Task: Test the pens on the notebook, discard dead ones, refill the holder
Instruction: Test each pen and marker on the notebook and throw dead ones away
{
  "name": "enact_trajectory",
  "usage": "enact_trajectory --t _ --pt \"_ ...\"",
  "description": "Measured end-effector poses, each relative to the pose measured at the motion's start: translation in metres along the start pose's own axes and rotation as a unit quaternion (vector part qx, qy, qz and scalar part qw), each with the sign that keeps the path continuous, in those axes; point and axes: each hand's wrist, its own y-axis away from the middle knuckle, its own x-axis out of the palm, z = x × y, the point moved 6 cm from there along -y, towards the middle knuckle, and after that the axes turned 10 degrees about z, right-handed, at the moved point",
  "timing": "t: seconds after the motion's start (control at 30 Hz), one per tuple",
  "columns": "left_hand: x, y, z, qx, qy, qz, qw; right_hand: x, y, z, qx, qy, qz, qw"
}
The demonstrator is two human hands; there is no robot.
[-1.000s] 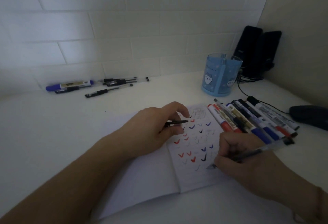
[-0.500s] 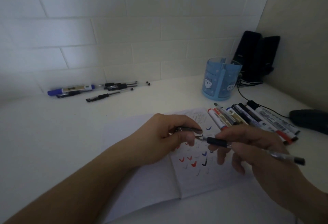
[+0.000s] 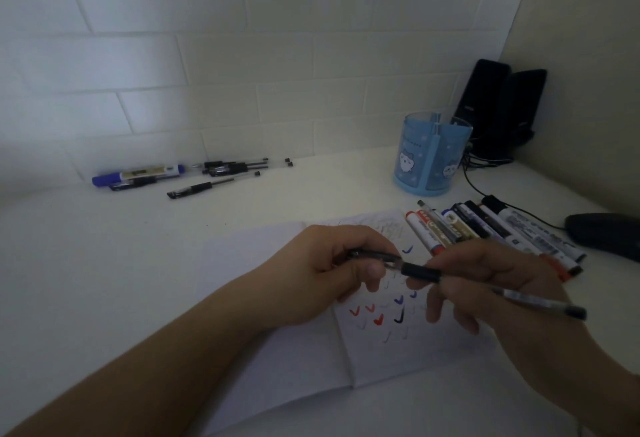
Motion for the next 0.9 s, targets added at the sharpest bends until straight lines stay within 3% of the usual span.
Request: enact_trajectory --t 0.23,0.4,0.6,0.8,0.9 --pt "0.019 0.003 -0.009 0.0 0.084 0.061 0.995 0.009 0.005 0.001 -0.009 0.029 -0.024 0.999" --pt "0.018 0.007 -0.017 0.019 0.089 0.065 0.994 0.014 0.008 0.008 -0.063 0.043 -0.022 0.997" --pt "0.015 0.006 -0.015 0.035 0.111 0.061 0.991 0.015 0.004 0.001 -0.056 0.034 -0.029 0.997" --pt "0.007 0.002 -0.012 0.03 -0.106 0.037 0.993 0.001 -0.005 0.004 -0.104 0.015 -0.037 0.994" --pt "-0.007 0.004 -0.005 0.018 -0.21 -0.012 0.978 -0.023 -0.005 0.009 -0.046 0.067 -0.069 0.994"
